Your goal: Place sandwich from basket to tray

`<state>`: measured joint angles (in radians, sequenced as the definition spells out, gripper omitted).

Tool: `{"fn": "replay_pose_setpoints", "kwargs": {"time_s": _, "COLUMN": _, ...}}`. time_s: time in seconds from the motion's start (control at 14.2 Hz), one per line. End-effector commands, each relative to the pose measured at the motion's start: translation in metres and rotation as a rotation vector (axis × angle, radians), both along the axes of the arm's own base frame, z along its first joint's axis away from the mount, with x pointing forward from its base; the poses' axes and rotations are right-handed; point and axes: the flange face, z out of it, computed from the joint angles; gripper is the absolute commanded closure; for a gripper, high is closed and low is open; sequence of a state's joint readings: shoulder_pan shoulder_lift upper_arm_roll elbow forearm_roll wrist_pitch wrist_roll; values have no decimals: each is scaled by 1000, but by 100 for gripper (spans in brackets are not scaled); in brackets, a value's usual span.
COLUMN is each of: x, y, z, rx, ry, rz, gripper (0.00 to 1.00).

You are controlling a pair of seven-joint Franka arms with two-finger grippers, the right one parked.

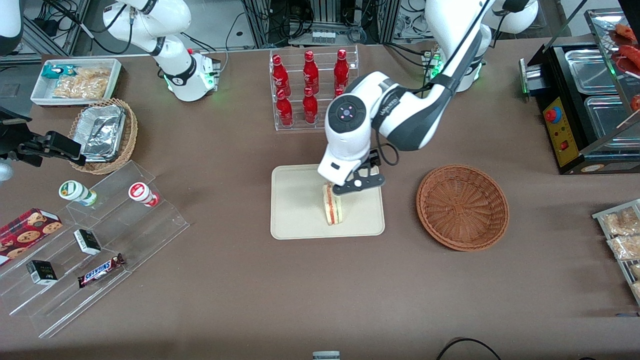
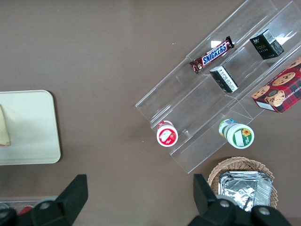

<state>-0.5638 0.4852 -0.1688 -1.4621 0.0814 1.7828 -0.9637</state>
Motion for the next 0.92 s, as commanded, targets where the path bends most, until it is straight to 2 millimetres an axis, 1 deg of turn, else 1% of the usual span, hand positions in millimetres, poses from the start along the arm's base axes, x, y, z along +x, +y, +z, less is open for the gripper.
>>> {"fn": "replay_pose_setpoints", "kwargs": {"time_s": 0.0, "x": 16, "y": 52, "z": 11, "rx": 45, "ry": 60, "rz": 30, "gripper": 0}}
{"fn": "replay_pose_setpoints", "kwargs": {"time_s": 0.07, "x": 22, "y": 72, "z": 19, "rx": 39, "ry": 76, "rz": 0, "gripper": 0}}
{"fn": "replay_pose_setpoints", "kwargs": {"time_s": 0.14, "x": 30, "y": 98, "z": 25, "rx": 37, "ry": 93, "rz": -16, "gripper": 0}}
{"fn": "replay_pose_setpoints", "kwargs": {"time_s": 0.21, "x": 33, "y": 116, "z": 32, "rx": 37, "ry": 109, "rz": -37, "gripper": 0}}
{"fn": "replay_pose_setpoints", "kwargs": {"time_s": 0.28, "x": 37, "y": 143, "z": 40, "rx": 36, "ry": 127, "rz": -55, "gripper": 0}}
{"fn": "replay_pose_setpoints", "kwargs": {"time_s": 0.35, "x": 42, "y": 175, "z": 53, "rx": 25, "ry": 141, "rz": -77, "gripper": 0}}
{"fn": "replay_pose_setpoints", "kwargs": {"time_s": 0.42, "x": 41, "y": 201, "z": 67, "rx": 11, "ry": 163, "rz": -119, "gripper": 0}}
{"fn": "replay_pose_setpoints", "kwargs": {"time_s": 0.49, "x": 38, "y": 222, "z": 77, "rx": 1, "ry": 178, "rz": -160, "gripper": 0}}
{"fn": "replay_pose_setpoints", "kwargs": {"time_s": 0.56, "x": 36, "y": 248, "z": 90, "rx": -12, "ry": 184, "rz": -193, "gripper": 0}}
{"fn": "replay_pose_setpoints", "kwargs": {"time_s": 0.71, "x": 28, "y": 279, "z": 112, "rx": -34, "ry": 196, "rz": -263, "gripper": 0}}
{"fn": "replay_pose_setpoints", "kwargs": {"time_s": 0.85, "x": 29, "y": 309, "z": 134, "rx": -66, "ry": 177, "rz": -348, "gripper": 0}}
